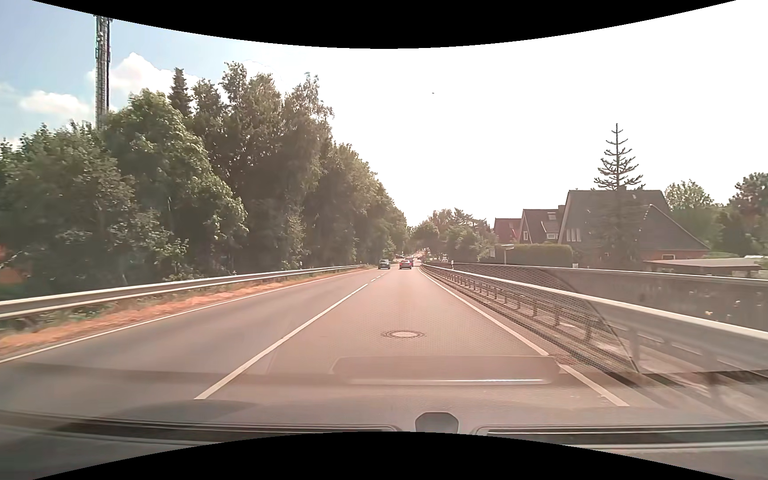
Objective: Follow the waypoints while adhering to traffic rules and regulations
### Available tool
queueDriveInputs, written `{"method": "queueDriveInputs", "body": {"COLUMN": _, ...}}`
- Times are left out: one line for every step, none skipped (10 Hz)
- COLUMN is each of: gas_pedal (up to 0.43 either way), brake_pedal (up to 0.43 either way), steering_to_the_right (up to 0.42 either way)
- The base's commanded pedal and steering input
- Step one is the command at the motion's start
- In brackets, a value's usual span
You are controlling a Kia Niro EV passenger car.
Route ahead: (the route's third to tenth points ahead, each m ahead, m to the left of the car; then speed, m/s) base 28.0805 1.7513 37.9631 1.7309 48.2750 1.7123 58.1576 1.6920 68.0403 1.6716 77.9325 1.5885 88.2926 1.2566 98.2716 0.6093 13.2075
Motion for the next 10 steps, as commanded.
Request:
{"method": "queueDriveInputs", "body": {"gas_pedal": 0.079, "brake_pedal": 0.000, "steering_to_the_right": 0.001}}
{"method": "queueDriveInputs", "body": {"gas_pedal": 0.079, "brake_pedal": 0.000, "steering_to_the_right": 0.001}}
{"method": "queueDriveInputs", "body": {"gas_pedal": 0.079, "brake_pedal": 0.000, "steering_to_the_right": 0.001}}
{"method": "queueDriveInputs", "body": {"gas_pedal": 0.079, "brake_pedal": 0.000, "steering_to_the_right": 0.000}}
{"method": "queueDriveInputs", "body": {"gas_pedal": 0.079, "brake_pedal": 0.000, "steering_to_the_right": 0.001}}
{"method": "queueDriveInputs", "body": {"gas_pedal": 0.079, "brake_pedal": 0.000, "steering_to_the_right": 0.000}}
{"method": "queueDriveInputs", "body": {"gas_pedal": 0.079, "brake_pedal": 0.000, "steering_to_the_right": 0.000}}
{"method": "queueDriveInputs", "body": {"gas_pedal": 0.079, "brake_pedal": 0.000, "steering_to_the_right": -0.001}}
{"method": "queueDriveInputs", "body": {"gas_pedal": 0.079, "brake_pedal": 0.000, "steering_to_the_right": -0.001}}
{"method": "queueDriveInputs", "body": {"gas_pedal": 0.079, "brake_pedal": 0.000, "steering_to_the_right": -0.001}}
